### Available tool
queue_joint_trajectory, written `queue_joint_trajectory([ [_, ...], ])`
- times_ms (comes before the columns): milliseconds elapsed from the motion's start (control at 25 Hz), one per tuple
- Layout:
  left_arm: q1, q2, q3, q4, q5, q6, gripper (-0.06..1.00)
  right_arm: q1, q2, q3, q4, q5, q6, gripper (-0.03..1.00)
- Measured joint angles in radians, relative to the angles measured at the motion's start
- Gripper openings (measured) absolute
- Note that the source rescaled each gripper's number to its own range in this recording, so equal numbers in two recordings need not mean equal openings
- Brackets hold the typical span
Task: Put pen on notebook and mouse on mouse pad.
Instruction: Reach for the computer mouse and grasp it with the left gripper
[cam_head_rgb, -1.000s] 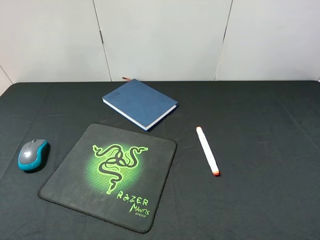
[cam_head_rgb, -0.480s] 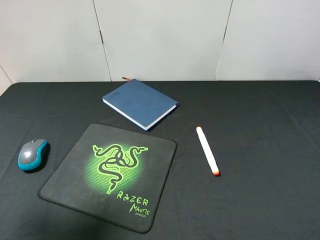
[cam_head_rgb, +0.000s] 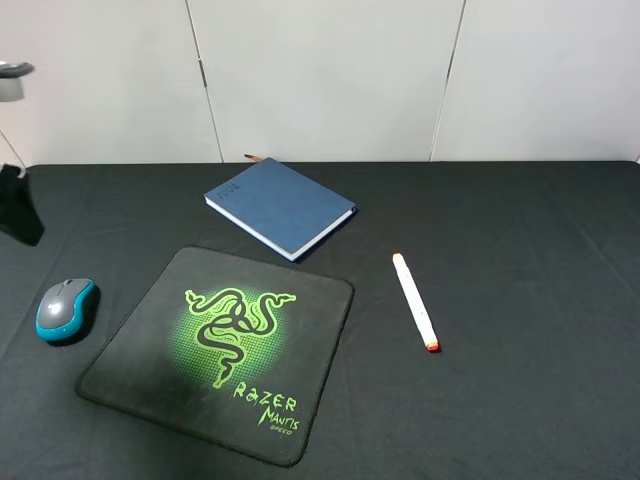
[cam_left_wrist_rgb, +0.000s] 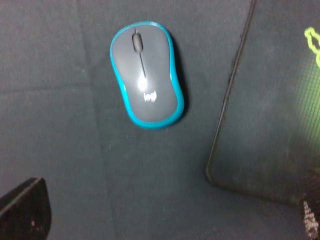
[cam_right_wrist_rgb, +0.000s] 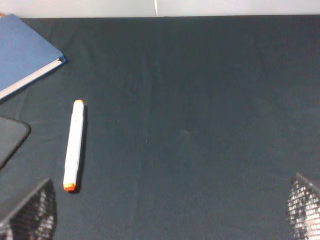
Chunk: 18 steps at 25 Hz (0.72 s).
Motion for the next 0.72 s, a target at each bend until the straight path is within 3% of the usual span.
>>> queue_joint_trajectory([
  [160, 0.001, 0.086, 0.000, 0.000, -0.053, 0.000, 0.97, 0.000, 0.000, 0.000, 0.000, -0.004, 0.000, 1.00],
  [360, 0.060, 0.161, 0.008, -0.002, -0.105, 0.001, 0.97, 0.000, 0.000, 0.000, 0.000, -0.005, 0.000, 1.00],
  [720, 0.103, 0.308, 0.114, -0.017, -0.252, 0.002, 0.97, 0.000, 0.000, 0.000, 0.000, -0.006, 0.000, 1.00],
])
